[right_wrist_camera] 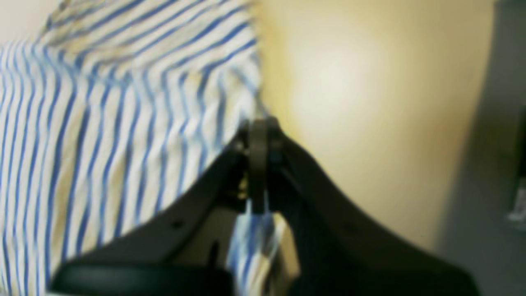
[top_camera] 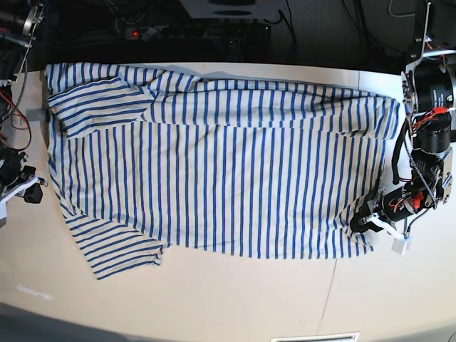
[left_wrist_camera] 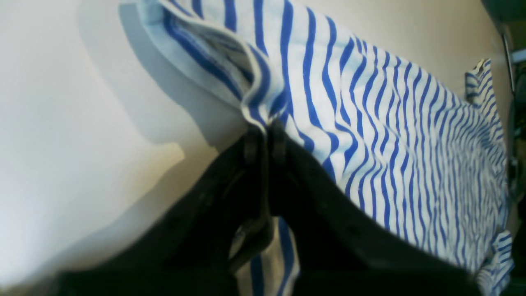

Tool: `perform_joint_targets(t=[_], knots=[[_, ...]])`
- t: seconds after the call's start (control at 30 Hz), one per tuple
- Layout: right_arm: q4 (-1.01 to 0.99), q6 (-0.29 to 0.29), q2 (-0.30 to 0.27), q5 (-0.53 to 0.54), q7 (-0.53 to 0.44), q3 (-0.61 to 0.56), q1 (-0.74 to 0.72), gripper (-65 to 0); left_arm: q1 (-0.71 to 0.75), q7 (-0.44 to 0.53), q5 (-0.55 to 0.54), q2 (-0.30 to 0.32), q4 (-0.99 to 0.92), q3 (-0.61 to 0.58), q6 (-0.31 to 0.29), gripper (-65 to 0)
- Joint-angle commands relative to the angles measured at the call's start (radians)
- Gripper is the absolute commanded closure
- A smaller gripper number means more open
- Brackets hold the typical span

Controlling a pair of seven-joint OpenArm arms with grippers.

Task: Fold the T-shirt properly
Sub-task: 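Move the right gripper to the hem corner and grasp it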

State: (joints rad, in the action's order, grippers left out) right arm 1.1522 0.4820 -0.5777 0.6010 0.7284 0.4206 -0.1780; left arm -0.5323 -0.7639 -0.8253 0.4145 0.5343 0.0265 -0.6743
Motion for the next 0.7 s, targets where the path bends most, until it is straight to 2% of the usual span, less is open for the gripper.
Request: perform_joint_targets(t=[0.0, 0.07, 0.1, 0.13, 0.37, 0.47, 0.67], knots=[[-0.042, 0.038, -0.026, -0.004, -0.031, 0.008, -0.067, -11.0, -0.018, -0.024, 0.015, 0.010, 0.008, 0.000, -0.019, 0.0], [-0.174, 0.038, -0.025, -0.022, -0.050, 0.008, -0.155, -27.5, -0.018, -0.027, 0.015, 0.010, 0.008, 0.000, -0.019, 0.0], [-0.241, 0.038, -0.025, -0.022, -0.055, 0.008, -0.198, -32.9, -0.018, -0.027, 0.015, 0.010, 0.008, 0.000, -0.019, 0.0], [-0.309, 0.039, -0.025, -0.022, -0.059, 0.008, -0.238, -35.1, -0.019, -0.027, 0.015, 0.010, 0.008, 0.000, -0.019, 0.0], [-0.684, 0.042, -0.015, -0.018, -0.059, 0.007, -0.414, -35.2, -0.019, -0.026, 0.013, 0.010, 0.008, 0.000, -0.019, 0.0], [-0.725, 0.066, 0.005, -0.009, -0.051, 0.007, -0.420, -35.2, -0.019, -0.026, -0.002, 0.010, 0.008, 0.000, -0.019, 0.0], [-0.723, 0.090, 0.092, -0.010, 0.006, 0.007, -0.420, -35.2, -0.019, -0.026, -0.008, 0.010, 0.008, 0.000, -0.019, 0.0]])
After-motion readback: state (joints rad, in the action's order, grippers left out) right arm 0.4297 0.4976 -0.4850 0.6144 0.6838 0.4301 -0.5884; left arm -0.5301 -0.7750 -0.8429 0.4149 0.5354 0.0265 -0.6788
